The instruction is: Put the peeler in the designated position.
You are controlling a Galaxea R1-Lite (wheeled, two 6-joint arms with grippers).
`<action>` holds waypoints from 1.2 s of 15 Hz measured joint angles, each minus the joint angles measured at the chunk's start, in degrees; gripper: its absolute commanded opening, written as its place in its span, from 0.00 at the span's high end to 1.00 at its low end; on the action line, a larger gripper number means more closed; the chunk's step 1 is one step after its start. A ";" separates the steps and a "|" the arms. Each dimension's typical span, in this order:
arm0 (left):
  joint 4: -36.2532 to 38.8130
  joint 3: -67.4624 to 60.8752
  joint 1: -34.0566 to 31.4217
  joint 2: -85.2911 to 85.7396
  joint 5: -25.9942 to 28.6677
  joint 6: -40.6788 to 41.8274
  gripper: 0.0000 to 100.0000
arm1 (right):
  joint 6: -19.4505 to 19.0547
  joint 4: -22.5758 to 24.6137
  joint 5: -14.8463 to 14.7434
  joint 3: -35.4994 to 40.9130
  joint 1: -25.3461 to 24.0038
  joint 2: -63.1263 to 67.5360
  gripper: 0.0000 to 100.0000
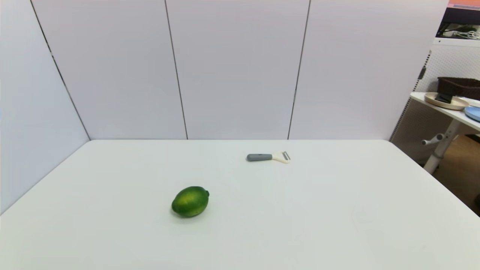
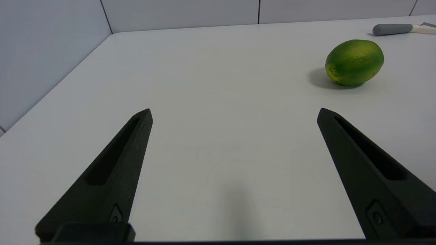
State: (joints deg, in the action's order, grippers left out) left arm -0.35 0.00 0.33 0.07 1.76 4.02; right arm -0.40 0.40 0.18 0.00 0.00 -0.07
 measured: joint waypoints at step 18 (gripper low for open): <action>-1.07 3.96 0.00 -5.14 1.33 -0.72 0.00 | 0.38 0.01 -0.11 0.00 0.00 0.00 0.00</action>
State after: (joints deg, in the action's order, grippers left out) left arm -1.43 3.96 0.33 -5.07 3.08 3.30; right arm -0.02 0.41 0.07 0.00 0.00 -0.07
